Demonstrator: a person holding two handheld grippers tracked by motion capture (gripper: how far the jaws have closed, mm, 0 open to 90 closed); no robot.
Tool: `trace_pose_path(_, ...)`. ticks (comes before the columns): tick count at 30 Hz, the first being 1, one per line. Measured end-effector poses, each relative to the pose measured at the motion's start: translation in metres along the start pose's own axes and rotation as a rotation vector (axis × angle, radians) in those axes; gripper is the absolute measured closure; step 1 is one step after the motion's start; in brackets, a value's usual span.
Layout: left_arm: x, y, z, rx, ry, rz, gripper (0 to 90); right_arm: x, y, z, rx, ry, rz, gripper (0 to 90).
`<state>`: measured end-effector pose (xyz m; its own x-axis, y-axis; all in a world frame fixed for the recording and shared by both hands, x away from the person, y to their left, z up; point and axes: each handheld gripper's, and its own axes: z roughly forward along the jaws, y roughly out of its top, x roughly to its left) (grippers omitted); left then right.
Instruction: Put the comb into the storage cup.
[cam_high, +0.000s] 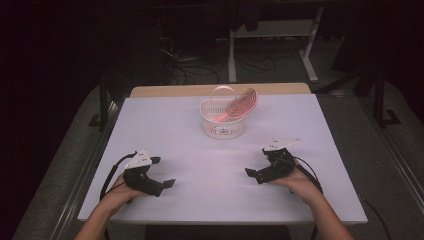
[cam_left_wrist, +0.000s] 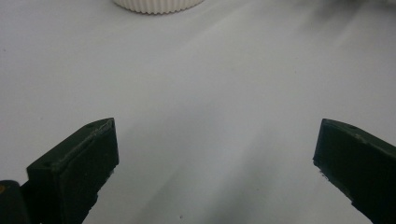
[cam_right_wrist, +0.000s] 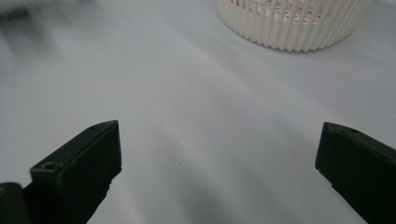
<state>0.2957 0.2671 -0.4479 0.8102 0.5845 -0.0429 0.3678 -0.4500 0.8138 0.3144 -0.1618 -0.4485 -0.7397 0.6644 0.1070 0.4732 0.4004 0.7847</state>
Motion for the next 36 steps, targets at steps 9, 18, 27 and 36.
trace_pose_path(9, 0.000, 0.000, 0.000, 0.001, -0.005, 0.002, 0.0, 0.001, -0.020, -0.011, 0.010, 0.007, 0.009, 0.1)
trace_pose_path(18, -0.002, 0.000, 0.000, -0.006, -0.014, 0.005, 0.0, 0.003, -0.031, -0.020, -0.008, 0.011, 0.002, 0.1)
trace_pose_path(27, -0.002, -0.001, 0.001, -0.003, -0.014, 0.003, 0.0, 0.000, -0.038, -0.025, -0.017, 0.017, 0.009, 0.1)
trace_pose_path(36, -0.002, -0.001, 0.002, 0.001, -0.017, 0.007, 0.0, -0.002, -0.040, -0.027, -0.026, 0.022, 0.012, 0.1)
